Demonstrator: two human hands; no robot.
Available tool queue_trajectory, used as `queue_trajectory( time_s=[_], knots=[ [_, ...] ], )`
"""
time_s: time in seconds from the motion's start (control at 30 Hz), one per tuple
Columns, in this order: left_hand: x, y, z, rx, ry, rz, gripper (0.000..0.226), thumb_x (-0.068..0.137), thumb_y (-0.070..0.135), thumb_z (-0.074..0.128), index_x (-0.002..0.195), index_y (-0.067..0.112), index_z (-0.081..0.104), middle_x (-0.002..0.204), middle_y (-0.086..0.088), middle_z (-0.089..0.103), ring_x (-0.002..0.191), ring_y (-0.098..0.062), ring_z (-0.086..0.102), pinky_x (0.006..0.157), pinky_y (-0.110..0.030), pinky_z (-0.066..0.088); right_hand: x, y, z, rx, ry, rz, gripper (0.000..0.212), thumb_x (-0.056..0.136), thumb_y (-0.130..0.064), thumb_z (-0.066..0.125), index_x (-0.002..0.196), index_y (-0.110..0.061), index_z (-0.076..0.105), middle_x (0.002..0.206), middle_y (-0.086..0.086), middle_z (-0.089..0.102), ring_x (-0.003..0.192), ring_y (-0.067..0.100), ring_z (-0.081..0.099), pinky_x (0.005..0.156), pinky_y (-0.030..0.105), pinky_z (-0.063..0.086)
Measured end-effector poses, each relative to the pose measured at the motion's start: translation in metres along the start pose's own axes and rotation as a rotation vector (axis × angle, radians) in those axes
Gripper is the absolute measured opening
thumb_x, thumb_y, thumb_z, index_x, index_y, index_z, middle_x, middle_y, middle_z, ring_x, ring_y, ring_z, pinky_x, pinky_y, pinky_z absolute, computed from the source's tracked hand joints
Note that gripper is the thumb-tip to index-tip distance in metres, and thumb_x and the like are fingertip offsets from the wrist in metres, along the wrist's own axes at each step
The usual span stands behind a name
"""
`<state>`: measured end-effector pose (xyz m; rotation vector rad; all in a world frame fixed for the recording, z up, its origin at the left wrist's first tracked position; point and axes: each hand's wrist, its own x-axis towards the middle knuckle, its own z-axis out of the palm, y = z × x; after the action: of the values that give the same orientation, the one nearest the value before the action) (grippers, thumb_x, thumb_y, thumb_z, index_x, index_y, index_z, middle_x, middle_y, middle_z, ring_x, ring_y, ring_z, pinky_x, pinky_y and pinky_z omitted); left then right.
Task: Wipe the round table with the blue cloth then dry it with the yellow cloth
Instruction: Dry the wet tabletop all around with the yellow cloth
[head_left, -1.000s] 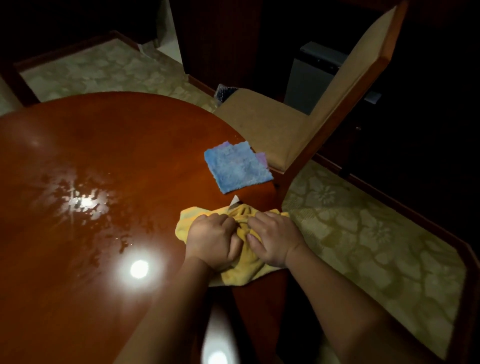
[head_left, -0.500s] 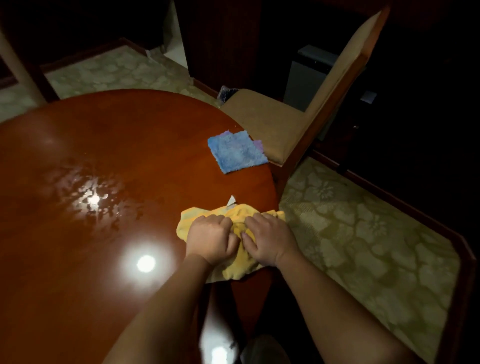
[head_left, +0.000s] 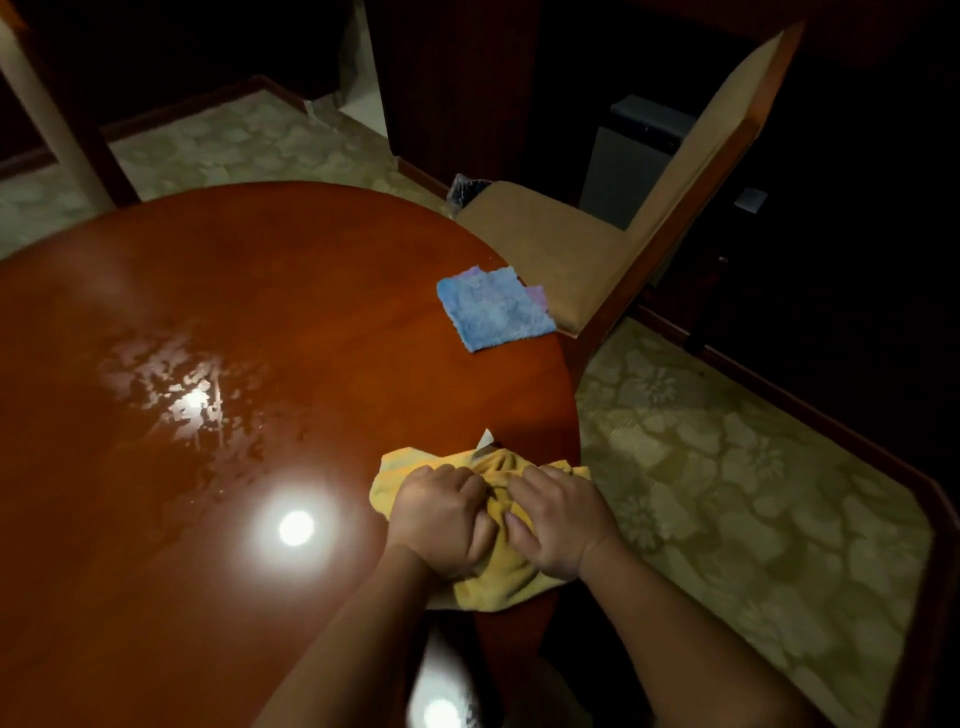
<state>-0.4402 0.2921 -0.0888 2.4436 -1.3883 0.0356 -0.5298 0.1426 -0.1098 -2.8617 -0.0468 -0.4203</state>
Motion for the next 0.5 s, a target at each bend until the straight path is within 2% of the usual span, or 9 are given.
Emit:
queue_trajectory(
  time_s=[0.2,0.5],
  knots=[
    [0.048,-0.024,0.005,0.004,0.008,0.044,0.03,0.072,0.033,0.043,0.06,0.011,0.058,0.057,-0.005,0.055,0.048,-0.026,0.05,0.05,-0.028,0.033,0.036,0.027,0.003,-0.03,0.014,0.056,0.032,0.079,-0.041,0.043,0.081,-0.015,0.061,0.074,0.002,0.057,0.065,0.022,0.057,0.048,0.026,0.04],
    [0.101,-0.041,0.008,0.026,0.043,-0.002,0.027,0.069,0.031,0.043,0.058,0.01,0.056,0.055,-0.006,0.052,0.048,-0.029,0.05,0.048,-0.031,0.035,0.085,0.068,0.011,-0.012,0.047,0.038,0.033,0.079,-0.04,0.044,0.084,-0.013,0.063,0.074,0.005,0.058,0.065,0.028,0.059,0.051,0.03,0.045]
  ],
)
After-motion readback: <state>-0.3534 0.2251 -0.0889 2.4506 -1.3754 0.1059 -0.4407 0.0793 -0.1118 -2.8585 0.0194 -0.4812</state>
